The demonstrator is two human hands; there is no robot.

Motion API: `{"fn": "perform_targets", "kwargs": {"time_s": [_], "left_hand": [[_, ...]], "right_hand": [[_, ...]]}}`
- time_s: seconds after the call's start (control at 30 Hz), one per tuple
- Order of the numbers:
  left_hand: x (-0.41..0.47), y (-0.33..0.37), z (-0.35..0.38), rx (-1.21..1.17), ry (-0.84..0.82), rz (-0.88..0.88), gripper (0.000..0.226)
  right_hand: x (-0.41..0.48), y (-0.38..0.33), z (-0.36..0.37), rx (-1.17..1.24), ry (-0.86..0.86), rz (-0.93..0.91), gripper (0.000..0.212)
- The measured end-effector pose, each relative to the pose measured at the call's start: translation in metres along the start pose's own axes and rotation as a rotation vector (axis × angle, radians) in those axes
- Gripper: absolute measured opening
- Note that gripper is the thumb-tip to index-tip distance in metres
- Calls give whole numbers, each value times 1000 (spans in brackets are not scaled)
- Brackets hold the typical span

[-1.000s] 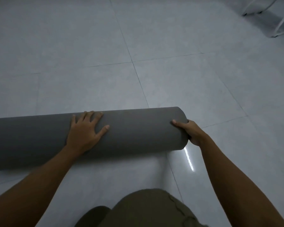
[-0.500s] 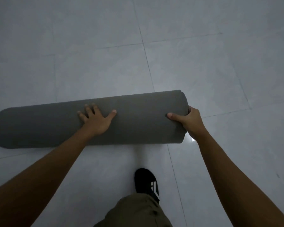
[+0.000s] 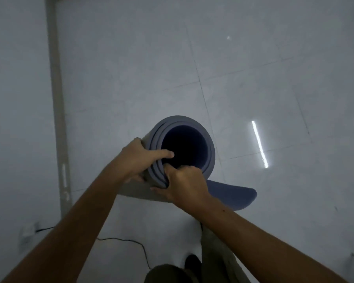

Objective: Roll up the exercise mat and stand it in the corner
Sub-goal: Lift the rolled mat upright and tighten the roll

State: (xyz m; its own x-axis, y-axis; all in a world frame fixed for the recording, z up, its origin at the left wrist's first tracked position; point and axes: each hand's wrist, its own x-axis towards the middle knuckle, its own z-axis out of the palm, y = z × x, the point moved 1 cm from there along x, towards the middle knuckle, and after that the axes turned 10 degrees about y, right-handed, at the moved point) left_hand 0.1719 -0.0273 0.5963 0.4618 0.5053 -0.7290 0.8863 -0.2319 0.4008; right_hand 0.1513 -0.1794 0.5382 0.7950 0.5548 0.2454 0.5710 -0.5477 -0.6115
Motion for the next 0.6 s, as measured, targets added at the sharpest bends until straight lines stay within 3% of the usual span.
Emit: {"fn": "perform_targets", "kwargs": {"time_s": [0.1, 0.2, 0.27, 0.43, 0.6], "left_hand": [[-19, 1, -23, 111, 45, 47, 89], [-34, -3, -43, 25, 130, 107, 35], [-37, -10, -51, -17, 201, 158, 16], [-35, -18, -66, -108, 265, 185, 16], [-32, -13, -88, -194, 267, 236, 19]], "right_hand": [[5, -23, -17, -63, -3, -130, 42], [23, -45, -34, -109, -64, -231, 38], [34, -54, -36, -129, -104, -301, 34], [50, -67, -34, -182, -235, -298, 23], [71, -78, -45, -262, -257, -358, 18]]}}
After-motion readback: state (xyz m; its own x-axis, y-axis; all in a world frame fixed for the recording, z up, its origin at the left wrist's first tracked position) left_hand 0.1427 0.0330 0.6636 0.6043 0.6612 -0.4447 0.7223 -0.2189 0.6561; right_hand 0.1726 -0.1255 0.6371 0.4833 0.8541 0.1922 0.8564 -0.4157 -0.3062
